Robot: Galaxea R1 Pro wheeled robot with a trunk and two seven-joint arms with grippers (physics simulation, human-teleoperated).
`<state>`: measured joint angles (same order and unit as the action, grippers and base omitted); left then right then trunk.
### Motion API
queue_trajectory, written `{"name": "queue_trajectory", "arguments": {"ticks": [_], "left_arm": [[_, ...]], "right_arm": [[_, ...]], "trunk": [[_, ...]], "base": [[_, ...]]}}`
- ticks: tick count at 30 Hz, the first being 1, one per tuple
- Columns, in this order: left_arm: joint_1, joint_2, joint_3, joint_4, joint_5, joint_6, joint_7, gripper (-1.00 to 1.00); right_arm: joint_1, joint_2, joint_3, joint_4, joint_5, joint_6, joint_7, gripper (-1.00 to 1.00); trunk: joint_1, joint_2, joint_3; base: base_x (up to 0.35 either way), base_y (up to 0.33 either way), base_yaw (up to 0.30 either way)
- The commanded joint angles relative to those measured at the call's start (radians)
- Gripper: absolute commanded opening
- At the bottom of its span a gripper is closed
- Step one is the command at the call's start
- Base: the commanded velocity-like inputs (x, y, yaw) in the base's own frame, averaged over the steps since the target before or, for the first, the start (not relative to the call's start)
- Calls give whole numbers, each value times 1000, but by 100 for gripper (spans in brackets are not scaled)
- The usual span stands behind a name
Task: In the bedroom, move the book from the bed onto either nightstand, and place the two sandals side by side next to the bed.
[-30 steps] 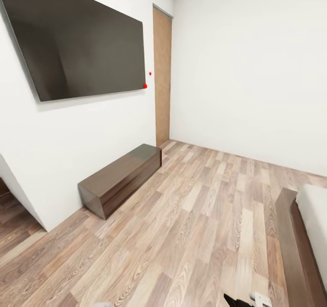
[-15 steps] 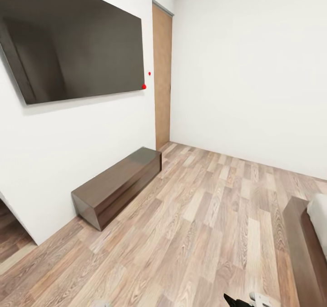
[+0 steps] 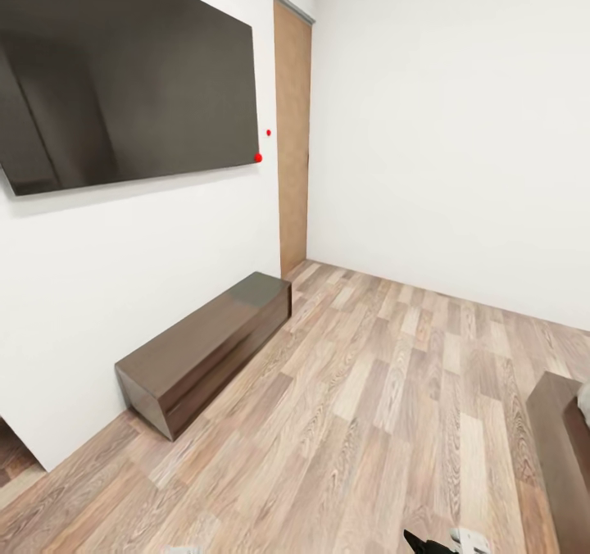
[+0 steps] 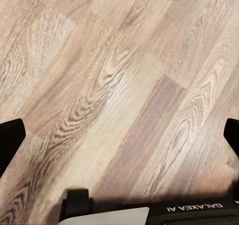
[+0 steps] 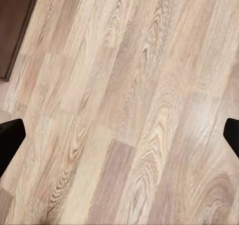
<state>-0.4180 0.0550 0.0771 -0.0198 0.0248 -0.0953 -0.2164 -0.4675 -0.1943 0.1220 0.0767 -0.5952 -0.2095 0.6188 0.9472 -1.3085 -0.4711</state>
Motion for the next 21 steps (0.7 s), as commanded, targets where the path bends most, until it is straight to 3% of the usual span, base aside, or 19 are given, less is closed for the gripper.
{"name": "queue_trajectory", "arguments": {"ticks": [1,11,21], "left_arm": [[-1,0,7,1,3,-1,-5,100],[-1,0,7,1,3,-1,-6,100],[-1,-1,7,1,3,-1,-6,100]], "right_arm": [[-2,0,8,5,-8,-7,5,100],[-2,0,8,5,-8,-7,5,100],[-2,0,8,5,-8,-7,3,100]], "trunk": [[1,-1,-1],[1,-1,-3],[1,-1,-4]], "base": [[333,0,0],[327,61,-64],[65,12,-281]]}}
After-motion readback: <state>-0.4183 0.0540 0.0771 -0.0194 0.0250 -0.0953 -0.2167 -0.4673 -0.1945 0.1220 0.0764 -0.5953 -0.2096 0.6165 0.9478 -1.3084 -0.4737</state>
